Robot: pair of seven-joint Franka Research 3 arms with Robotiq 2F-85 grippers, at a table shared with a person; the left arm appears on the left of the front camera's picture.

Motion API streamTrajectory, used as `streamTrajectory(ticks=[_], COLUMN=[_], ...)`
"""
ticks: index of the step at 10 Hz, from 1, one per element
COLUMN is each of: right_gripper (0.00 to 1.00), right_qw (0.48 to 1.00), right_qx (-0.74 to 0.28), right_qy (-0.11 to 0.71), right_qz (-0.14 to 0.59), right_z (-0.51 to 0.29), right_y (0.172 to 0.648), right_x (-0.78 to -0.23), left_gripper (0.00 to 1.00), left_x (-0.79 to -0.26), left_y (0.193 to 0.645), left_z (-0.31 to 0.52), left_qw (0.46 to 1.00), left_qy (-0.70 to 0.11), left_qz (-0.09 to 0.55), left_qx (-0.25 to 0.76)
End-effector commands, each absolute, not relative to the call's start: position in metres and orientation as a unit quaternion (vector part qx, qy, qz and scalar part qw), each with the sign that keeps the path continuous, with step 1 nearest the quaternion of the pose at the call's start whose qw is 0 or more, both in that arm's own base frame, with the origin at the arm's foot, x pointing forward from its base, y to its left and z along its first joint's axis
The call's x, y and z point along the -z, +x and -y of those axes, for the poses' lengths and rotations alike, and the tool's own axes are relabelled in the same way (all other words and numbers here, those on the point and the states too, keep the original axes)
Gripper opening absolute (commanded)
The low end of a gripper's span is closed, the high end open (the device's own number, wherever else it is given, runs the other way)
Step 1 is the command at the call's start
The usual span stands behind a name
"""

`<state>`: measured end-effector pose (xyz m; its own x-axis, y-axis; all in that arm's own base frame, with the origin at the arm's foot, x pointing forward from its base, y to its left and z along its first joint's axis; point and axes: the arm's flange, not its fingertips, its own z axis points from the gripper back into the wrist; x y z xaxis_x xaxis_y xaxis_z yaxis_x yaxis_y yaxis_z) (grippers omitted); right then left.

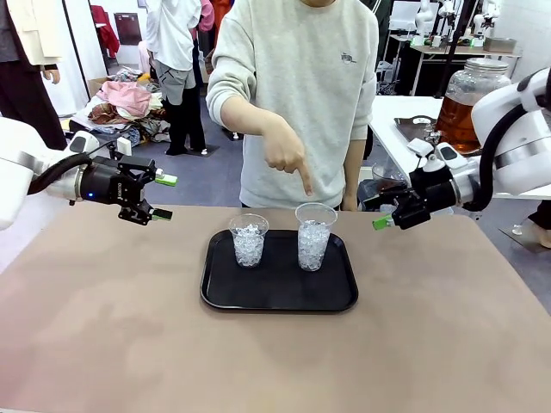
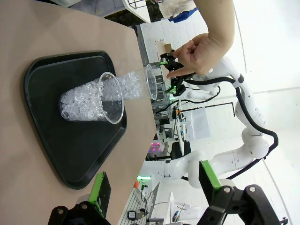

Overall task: Pour the drink into the iced cup.
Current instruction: Pick up the iced cup indicated by the human and present it to them.

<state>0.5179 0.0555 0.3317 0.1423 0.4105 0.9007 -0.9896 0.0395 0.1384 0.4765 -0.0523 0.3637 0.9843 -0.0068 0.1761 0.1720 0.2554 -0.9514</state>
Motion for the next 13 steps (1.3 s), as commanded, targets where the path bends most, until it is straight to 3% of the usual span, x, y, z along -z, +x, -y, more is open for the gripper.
streamTrajectory(ticks=[1, 6, 13], right_gripper=[1.0, 1.0, 1.0], right_qw=[0.588, 0.535, 0.545], right_qx=[-0.586, -0.575, -0.558], right_qy=[0.395, 0.437, 0.457], right_qz=[0.393, 0.438, 0.427], right_z=[-0.066, -0.077, -0.08], right_y=[0.529, 0.539, 0.535], right_x=[-0.309, -0.271, -0.261], left_gripper=[1.0, 1.0, 1.0], left_x=[-0.364, -0.364, -0.364], left_y=[0.475, 0.475, 0.475], left_z=[0.052, 0.052, 0.052], left_qw=[0.789, 0.789, 0.789], left_qy=[-0.608, -0.608, -0.608], left_qz=[0.069, 0.069, 0.069], left_qx=[0.056, 0.056, 0.056])
